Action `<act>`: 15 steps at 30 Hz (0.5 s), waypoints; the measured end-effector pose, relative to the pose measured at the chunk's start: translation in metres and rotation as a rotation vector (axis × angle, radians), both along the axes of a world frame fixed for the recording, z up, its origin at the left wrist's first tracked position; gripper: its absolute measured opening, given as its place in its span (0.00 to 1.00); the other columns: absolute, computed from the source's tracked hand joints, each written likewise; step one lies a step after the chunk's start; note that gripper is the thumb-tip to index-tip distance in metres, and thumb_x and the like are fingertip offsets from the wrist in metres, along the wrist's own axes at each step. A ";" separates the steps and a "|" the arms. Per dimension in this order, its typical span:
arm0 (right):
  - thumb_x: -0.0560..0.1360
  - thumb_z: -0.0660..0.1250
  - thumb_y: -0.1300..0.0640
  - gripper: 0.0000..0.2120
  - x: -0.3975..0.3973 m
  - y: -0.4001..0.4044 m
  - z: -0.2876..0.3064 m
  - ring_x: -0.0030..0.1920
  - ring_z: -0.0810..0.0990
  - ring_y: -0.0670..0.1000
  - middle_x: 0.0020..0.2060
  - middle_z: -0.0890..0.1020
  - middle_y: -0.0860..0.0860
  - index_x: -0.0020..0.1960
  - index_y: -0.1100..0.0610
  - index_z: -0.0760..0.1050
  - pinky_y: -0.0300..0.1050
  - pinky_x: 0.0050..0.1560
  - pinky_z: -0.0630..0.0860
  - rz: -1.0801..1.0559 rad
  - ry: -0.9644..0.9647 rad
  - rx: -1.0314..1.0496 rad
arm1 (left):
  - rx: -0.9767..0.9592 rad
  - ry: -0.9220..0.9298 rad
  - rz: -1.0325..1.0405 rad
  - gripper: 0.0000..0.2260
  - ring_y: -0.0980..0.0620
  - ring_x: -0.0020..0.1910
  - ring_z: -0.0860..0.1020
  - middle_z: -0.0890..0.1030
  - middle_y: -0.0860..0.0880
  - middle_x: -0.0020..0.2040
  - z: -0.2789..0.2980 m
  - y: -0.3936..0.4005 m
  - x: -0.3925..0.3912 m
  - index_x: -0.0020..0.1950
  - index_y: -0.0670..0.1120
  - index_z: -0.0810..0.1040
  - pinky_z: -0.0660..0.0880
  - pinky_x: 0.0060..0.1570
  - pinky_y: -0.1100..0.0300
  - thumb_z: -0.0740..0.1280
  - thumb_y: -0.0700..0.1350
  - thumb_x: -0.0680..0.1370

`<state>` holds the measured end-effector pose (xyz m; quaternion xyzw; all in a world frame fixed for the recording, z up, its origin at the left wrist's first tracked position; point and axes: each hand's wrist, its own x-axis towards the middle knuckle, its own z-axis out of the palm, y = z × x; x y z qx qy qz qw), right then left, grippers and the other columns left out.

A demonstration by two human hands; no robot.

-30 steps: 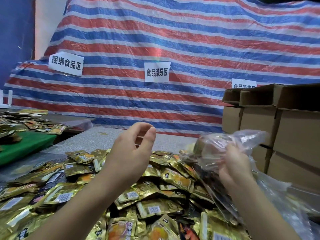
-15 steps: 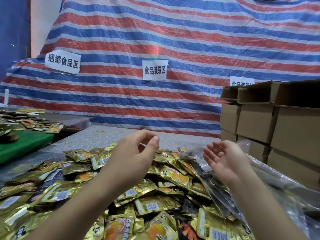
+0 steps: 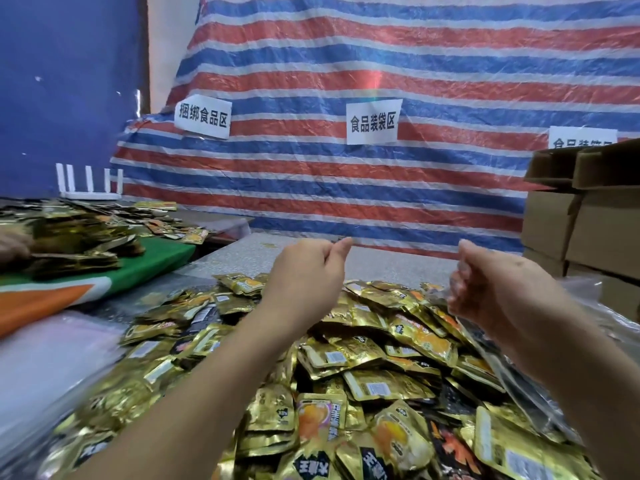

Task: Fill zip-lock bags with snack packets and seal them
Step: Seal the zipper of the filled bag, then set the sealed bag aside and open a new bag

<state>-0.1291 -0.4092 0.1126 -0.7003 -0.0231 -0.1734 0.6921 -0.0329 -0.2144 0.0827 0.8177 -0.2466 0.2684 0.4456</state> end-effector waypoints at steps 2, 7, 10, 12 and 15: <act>0.78 0.63 0.49 0.19 -0.003 0.004 -0.001 0.27 0.77 0.47 0.27 0.77 0.52 0.31 0.56 0.76 0.45 0.36 0.74 0.020 -0.019 -0.026 | 0.092 0.054 0.109 0.12 0.53 0.37 0.77 0.80 0.51 0.40 -0.007 0.015 0.017 0.48 0.46 0.79 0.78 0.40 0.49 0.61 0.51 0.82; 0.76 0.65 0.62 0.04 -0.005 0.012 -0.006 0.31 0.80 0.47 0.33 0.82 0.52 0.47 0.63 0.76 0.41 0.33 0.77 0.038 -0.008 -0.163 | 0.435 0.176 0.479 0.08 0.45 0.44 0.75 0.81 0.45 0.49 -0.024 0.087 0.056 0.50 0.45 0.76 0.71 0.42 0.54 0.60 0.47 0.82; 0.77 0.65 0.67 0.03 -0.005 0.016 -0.009 0.30 0.80 0.48 0.32 0.83 0.51 0.49 0.62 0.76 0.43 0.36 0.76 0.031 -0.013 -0.215 | 0.606 0.373 0.731 0.11 0.42 0.50 0.78 0.80 0.43 0.51 -0.038 0.147 0.071 0.52 0.44 0.77 0.74 0.46 0.54 0.60 0.50 0.81; 0.79 0.65 0.65 0.02 -0.003 0.018 -0.011 0.30 0.79 0.48 0.31 0.82 0.51 0.49 0.62 0.76 0.44 0.37 0.75 0.030 -0.020 -0.250 | 0.723 0.551 0.839 0.13 0.42 0.56 0.78 0.79 0.43 0.55 -0.049 0.181 0.072 0.56 0.44 0.78 0.76 0.55 0.51 0.60 0.51 0.80; 0.80 0.63 0.62 0.05 -0.004 0.021 -0.012 0.29 0.78 0.48 0.28 0.79 0.50 0.49 0.62 0.76 0.46 0.37 0.76 0.046 -0.031 -0.292 | 0.808 0.692 0.852 0.17 0.43 0.64 0.76 0.78 0.43 0.63 -0.071 0.216 0.073 0.64 0.41 0.77 0.73 0.63 0.51 0.59 0.50 0.82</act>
